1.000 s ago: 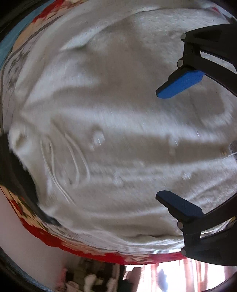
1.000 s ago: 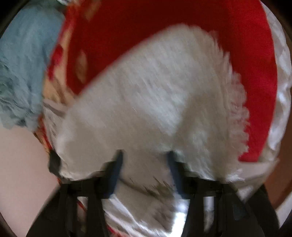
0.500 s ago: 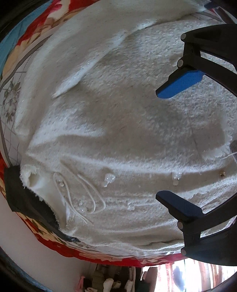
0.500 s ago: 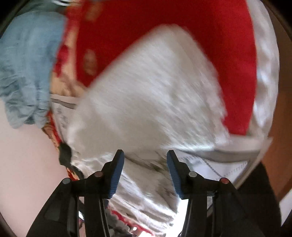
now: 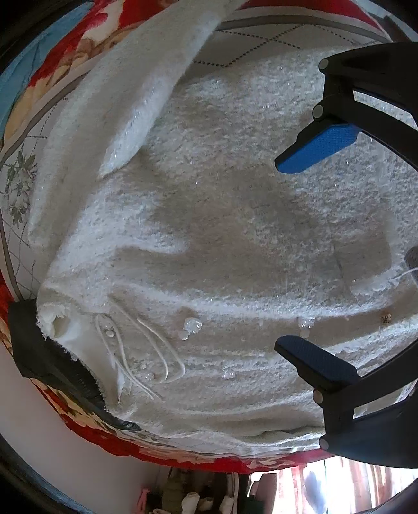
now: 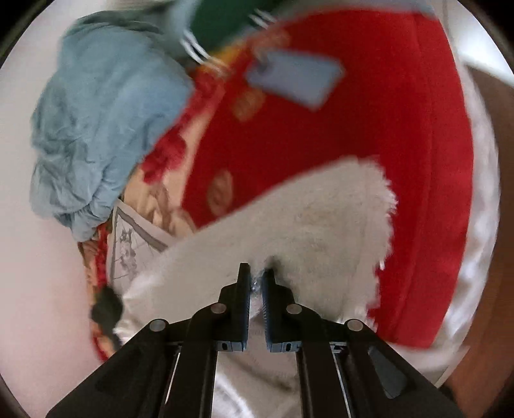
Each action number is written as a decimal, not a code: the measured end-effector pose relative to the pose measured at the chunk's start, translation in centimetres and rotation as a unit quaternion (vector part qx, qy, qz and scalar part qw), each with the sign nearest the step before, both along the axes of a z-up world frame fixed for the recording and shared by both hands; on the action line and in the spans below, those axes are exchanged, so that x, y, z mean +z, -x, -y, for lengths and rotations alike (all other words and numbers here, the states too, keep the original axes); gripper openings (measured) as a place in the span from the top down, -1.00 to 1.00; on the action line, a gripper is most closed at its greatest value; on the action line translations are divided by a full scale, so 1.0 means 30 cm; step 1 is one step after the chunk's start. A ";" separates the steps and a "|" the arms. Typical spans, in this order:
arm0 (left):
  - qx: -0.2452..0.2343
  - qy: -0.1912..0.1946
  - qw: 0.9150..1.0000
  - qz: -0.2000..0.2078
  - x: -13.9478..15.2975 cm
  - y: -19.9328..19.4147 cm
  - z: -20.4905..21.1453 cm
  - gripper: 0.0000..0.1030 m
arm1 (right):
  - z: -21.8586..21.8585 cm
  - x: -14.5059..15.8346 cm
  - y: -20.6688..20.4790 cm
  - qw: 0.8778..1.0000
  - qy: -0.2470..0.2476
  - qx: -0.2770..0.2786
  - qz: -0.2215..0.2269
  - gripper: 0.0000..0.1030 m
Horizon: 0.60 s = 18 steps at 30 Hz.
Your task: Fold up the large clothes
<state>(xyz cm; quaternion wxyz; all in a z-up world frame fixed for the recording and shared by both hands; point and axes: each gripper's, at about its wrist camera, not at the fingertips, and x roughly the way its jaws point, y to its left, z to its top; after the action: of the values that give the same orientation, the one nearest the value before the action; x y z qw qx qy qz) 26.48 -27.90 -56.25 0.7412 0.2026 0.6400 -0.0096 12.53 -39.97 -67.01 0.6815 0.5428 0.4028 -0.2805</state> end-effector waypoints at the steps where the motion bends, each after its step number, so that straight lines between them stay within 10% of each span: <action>1: 0.000 0.001 1.000 -0.002 -0.003 0.001 0.003 -1.00 | 0.000 -0.040 -0.031 1.000 -0.023 0.008 -0.010 0.70; 5: 0.004 0.006 1.000 -0.011 -0.017 0.004 0.011 -1.00 | -0.021 -0.278 0.088 0.975 -0.213 -0.065 0.010 0.16; 10: 0.009 0.006 1.000 -0.010 -0.040 -0.010 0.005 -1.00 | -0.011 -0.361 0.097 0.961 -0.231 -0.127 0.088 -0.06; 16: 0.028 0.004 1.000 0.015 -0.038 -0.100 -0.014 -1.00 | -0.012 -0.349 -0.019 0.967 -0.202 -0.116 0.100 0.00; 18: 0.038 0.005 0.999 0.020 -0.028 -0.133 -0.025 -1.00 | -0.013 -0.353 -0.089 0.970 -0.200 -0.102 0.097 0.46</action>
<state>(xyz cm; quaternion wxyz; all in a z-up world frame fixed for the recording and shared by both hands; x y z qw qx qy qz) 30.47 -27.14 -57.09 0.7544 0.1746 0.6324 0.0197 15.21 -39.59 -77.60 0.5627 0.7307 0.3251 -0.2091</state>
